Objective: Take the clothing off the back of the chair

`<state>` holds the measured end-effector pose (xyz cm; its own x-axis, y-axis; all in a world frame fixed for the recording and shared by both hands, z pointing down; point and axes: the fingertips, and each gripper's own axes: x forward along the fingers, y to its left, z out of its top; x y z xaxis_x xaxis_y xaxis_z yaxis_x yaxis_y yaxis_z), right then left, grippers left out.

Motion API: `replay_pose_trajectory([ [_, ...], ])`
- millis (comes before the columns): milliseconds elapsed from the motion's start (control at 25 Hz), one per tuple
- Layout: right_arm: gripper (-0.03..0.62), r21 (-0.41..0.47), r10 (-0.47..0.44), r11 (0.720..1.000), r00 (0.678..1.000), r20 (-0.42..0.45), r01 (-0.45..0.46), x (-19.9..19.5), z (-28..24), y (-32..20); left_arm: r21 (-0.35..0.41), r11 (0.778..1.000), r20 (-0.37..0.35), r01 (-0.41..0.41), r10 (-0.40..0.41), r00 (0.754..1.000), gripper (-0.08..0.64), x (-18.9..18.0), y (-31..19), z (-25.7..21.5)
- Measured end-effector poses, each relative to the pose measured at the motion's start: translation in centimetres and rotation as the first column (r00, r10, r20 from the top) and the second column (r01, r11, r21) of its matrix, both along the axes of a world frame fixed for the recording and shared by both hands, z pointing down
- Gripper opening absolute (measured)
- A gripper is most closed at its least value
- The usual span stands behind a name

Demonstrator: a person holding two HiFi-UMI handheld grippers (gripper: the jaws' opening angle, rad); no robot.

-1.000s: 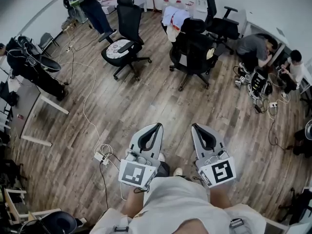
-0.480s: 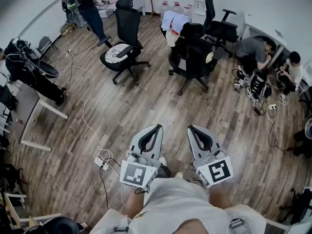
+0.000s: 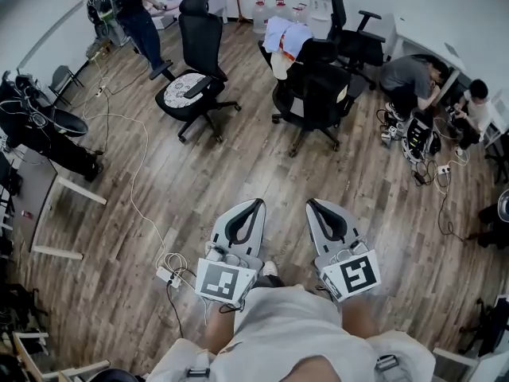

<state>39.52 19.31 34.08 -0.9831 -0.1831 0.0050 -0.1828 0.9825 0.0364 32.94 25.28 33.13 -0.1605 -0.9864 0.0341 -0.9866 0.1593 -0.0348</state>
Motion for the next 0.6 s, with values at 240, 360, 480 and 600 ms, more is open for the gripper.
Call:
replay_pose_trajectory([
  [240, 0.021, 0.005, 0.012, 1.0, 1.0, -0.003, -0.012, -3.6, -0.2, -0.7, -0.002, 1.0, -0.006, -0.018, 0.018, 1.0, 0.017, -3.6, -0.8, 0.2],
  [360, 0.021, 0.007, 0.019, 1.0, 1.0, -0.005, -0.019, -5.5, -0.2, -1.1, -0.004, 1.0, -0.01, -0.026, 0.026, 1.0, 0.017, -5.4, -1.3, 0.4],
  [480, 0.021, 0.008, 0.029, 1.0, 1.0, -0.009, -0.029, -6.7, -0.2, -1.3, -0.006, 0.999, -0.015, -0.035, 0.035, 0.999, 0.017, -6.7, -1.6, 0.4],
  [600, 0.021, 0.003, 0.04, 0.999, 0.999, -0.015, -0.04, -7.5, -0.3, -1.9, -0.01, 0.999, -0.016, -0.046, 0.046, 0.999, 0.017, -7.6, -2.2, 0.3],
])
